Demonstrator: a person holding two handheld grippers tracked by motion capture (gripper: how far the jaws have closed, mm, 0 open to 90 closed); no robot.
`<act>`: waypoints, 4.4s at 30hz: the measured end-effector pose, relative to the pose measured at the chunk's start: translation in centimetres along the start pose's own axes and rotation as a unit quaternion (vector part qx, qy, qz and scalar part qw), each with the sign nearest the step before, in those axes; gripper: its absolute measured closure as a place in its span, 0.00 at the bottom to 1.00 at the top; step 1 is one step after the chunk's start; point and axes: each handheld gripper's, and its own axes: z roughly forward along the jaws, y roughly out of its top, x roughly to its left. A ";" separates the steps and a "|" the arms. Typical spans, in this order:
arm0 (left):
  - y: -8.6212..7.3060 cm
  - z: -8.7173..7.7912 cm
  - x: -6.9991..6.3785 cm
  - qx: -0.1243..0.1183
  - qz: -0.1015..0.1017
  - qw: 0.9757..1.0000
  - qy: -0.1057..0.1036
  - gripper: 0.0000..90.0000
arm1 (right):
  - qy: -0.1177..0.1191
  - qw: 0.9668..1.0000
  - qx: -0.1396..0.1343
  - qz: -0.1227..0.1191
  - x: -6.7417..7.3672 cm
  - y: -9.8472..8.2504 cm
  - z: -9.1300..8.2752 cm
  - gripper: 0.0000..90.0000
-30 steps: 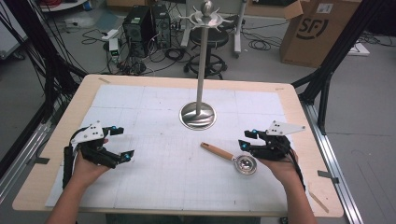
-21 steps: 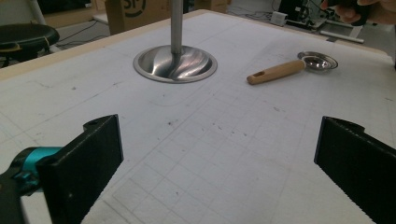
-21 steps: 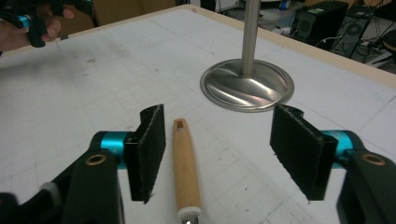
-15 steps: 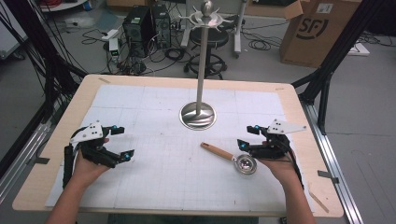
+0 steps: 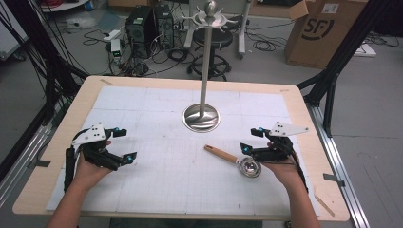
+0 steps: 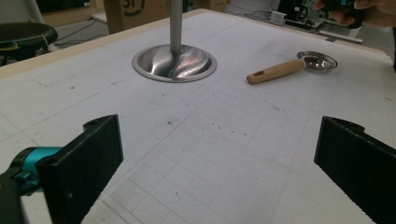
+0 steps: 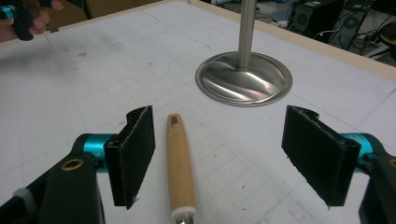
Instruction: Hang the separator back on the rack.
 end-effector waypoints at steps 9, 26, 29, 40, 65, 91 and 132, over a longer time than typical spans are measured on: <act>0.2 0.0 -0.1 0.005 0.006 1.000 0.006 0.02 | -0.005 1.000 0.003 -0.009 0.4 0.4 0.0 0.28; 0.6 -0.3 -0.2 0.004 0.012 1.000 0.009 0.02 | -0.003 0.997 0.066 -0.030 1.2 1.3 2.9 0.29; 0.6 -0.4 -0.3 0.004 0.012 1.000 0.010 0.02 | -0.001 0.995 0.092 -0.038 1.3 1.4 3.6 0.29; 0.6 -0.3 -0.2 0.004 0.011 1.000 0.009 0.02 | 0.009 0.982 0.180 -0.058 1.7 1.9 5.7 0.30; 0.6 -0.2 -0.2 0.008 0.011 1.000 0.009 0.02 | 0.006 0.933 0.347 -0.099 3.0 1.4 9.4 0.47; 0.5 0.0 -0.2 0.014 0.012 1.000 0.007 0.02 | 0.018 0.910 0.396 -0.124 3.4 1.4 10.3 0.72; 0.4 0.2 -0.3 0.021 0.014 1.000 0.006 0.02 | 0.061 0.938 0.332 -0.073 2.8 1.7 9.1 0.76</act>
